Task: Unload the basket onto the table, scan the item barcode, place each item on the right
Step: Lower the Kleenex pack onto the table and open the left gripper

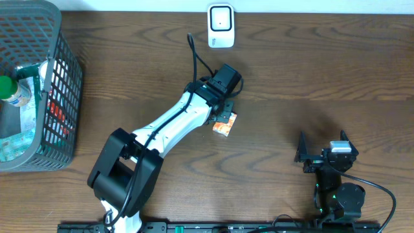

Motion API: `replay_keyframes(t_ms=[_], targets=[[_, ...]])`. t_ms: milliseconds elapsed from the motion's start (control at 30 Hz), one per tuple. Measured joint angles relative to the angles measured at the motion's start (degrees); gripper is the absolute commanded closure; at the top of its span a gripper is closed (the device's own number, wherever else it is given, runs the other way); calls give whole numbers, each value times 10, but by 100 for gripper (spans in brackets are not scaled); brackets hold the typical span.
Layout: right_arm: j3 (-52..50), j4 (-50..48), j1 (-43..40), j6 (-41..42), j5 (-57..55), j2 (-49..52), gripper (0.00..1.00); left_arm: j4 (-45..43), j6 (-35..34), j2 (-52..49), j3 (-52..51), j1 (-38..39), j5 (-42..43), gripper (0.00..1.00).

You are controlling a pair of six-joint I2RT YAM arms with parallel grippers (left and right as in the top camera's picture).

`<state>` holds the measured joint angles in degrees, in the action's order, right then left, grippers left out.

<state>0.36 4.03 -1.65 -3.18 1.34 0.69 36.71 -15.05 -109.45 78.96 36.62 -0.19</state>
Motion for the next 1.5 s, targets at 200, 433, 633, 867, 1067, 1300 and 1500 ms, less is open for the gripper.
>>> replay_keyframes(t_ms=[200,433,633,867,1067,1300,1500], targets=[[0,0,0,0,0,0,1,1,0,-28,-20,-4,-7,87],[0,0,0,0,0,0,1,-31,0,-46,-26,-4,42,87],[0,0,0,0,0,0,1,-48,0,-46,-26,2,123,87],[0,0,0,0,0,0,1,-81,-2,-46,-26,12,152,87],[0,0,0,0,0,0,1,-86,-2,-46,-26,13,154,87],[0,0,0,0,0,0,1,-52,-2,-41,-18,13,151,87],[0,0,0,0,0,0,1,56,4,-6,45,9,100,89]])
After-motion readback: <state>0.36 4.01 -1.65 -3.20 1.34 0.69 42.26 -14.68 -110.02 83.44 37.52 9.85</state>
